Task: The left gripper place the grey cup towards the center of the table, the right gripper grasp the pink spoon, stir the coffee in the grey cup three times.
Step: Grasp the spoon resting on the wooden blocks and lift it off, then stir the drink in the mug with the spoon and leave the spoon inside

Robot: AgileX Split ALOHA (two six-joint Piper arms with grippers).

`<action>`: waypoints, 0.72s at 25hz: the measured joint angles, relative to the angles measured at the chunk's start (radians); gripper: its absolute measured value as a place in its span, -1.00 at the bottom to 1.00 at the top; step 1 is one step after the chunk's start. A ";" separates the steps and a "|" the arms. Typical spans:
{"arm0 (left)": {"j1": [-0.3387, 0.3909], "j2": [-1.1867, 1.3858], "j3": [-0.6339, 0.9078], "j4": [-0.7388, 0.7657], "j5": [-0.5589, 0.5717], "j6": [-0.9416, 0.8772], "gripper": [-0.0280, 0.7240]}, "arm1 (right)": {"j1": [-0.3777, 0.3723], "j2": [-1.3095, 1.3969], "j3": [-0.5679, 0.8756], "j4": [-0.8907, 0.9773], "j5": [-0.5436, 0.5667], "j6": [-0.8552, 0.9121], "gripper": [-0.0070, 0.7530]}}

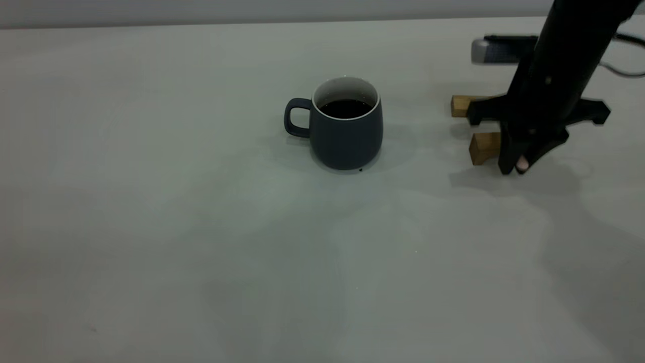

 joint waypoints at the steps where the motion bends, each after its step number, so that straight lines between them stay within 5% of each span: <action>1: 0.000 0.000 0.000 0.000 0.000 0.000 0.36 | 0.000 -0.026 0.000 0.018 0.013 0.000 -0.65; 18: 0.000 0.000 0.000 0.000 0.000 0.000 0.36 | 0.019 -0.094 -0.001 1.358 0.472 -0.313 -0.65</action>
